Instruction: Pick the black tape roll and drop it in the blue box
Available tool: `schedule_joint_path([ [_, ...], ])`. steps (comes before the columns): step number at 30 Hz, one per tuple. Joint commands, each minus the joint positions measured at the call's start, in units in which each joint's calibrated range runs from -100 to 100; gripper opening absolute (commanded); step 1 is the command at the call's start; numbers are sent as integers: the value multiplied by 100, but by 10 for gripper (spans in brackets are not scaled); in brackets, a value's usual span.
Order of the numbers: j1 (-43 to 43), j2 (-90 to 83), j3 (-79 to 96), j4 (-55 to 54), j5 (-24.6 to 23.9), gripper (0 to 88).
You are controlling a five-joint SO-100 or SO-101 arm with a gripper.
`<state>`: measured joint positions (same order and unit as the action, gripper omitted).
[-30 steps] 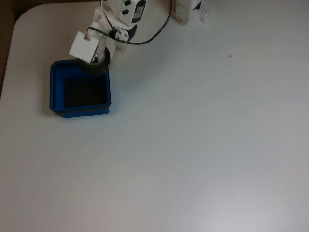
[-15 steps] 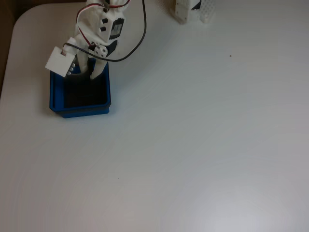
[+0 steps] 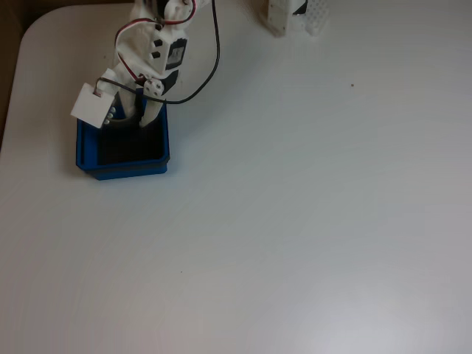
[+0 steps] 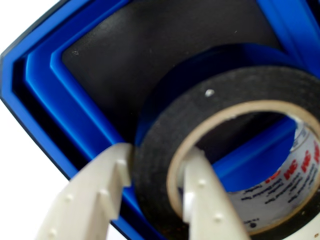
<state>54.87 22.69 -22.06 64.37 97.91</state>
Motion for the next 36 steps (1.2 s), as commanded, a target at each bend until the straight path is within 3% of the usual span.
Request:
schedule_joint_path([
  [1, 48, -79, -399, -117, -19, 21],
  [36, 57, 373, -408, -587, -19, 29],
])
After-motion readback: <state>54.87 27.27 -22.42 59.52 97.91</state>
